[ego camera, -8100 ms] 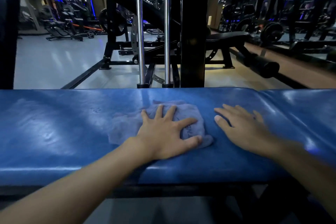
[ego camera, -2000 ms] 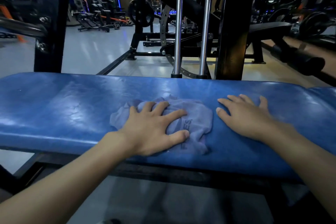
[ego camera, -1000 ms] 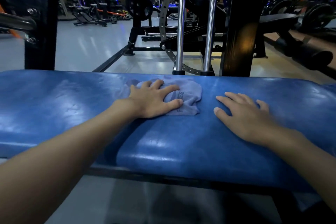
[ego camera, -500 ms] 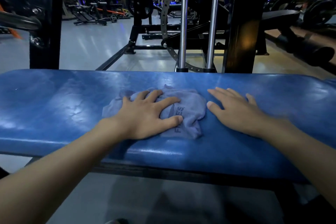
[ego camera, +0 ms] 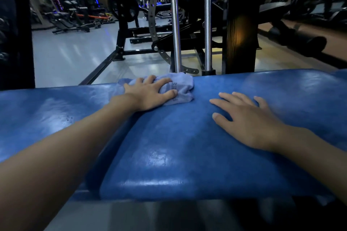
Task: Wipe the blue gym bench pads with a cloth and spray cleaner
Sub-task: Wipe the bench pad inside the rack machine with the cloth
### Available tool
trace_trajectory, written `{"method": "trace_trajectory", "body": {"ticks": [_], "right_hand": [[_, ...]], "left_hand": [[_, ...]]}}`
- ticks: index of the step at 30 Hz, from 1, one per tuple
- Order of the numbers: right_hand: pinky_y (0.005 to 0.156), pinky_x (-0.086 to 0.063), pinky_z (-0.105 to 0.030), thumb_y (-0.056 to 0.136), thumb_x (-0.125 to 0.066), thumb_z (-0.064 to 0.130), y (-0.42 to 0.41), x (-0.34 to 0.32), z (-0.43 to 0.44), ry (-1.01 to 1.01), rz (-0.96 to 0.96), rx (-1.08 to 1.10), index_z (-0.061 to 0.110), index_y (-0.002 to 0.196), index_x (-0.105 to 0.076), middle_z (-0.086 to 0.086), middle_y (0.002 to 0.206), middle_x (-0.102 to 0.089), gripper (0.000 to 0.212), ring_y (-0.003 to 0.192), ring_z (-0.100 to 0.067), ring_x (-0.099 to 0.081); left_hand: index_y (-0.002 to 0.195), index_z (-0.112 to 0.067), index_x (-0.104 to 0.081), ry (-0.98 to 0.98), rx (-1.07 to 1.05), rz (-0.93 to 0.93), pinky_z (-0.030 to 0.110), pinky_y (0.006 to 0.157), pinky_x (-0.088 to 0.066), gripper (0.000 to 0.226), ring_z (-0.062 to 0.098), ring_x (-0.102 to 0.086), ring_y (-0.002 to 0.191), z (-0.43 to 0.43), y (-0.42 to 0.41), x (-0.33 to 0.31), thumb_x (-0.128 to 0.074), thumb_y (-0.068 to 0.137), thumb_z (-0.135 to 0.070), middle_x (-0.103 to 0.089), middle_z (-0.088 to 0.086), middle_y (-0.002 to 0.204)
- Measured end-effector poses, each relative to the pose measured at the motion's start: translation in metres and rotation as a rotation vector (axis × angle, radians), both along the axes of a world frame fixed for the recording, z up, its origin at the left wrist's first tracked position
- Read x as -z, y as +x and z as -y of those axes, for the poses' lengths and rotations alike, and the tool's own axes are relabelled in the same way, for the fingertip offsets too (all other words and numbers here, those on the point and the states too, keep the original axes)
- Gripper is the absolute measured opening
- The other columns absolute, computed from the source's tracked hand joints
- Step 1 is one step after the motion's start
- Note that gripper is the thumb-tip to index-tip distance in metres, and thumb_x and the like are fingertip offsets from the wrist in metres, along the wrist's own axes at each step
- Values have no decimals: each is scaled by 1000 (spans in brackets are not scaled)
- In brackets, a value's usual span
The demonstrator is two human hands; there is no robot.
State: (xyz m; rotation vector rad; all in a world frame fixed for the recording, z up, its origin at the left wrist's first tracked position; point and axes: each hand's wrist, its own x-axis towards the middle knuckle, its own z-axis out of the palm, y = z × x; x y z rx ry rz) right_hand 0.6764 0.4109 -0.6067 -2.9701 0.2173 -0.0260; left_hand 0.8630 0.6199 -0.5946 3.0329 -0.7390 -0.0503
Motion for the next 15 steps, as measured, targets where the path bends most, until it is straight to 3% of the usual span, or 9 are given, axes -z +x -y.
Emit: {"method": "trace_trajectory", "body": {"ticks": [7,12,15], "right_hand": [[119,-3,-53,95,-21,59,-1,-3,-3,15,12,24,45,150,-22,15,163,-12,57,150,-11,-4],[117,0,-57,97,-22,60,1,-7,-3,-52,-47,41,46,151,-22,14,163,-13,56,151,-12,-5],[117,-2,-58,98,-29,58,7,-14,-7,-43,15,42,43,148,-31,13,161,-22,53,150,-14,-11]], "left_hand": [[139,-67,-16,-2,81,36,66,111,-21,78,28,-23,148,-31,-68,7,-4,67,-93,-23,-10,160],[142,-67,-9,-1,129,60,62,112,-21,78,21,-15,149,-65,-138,6,-3,68,-90,-18,-12,163],[143,-66,-6,10,124,100,59,112,-24,80,19,-15,149,-75,-162,8,0,66,-90,-18,-14,162]]}}
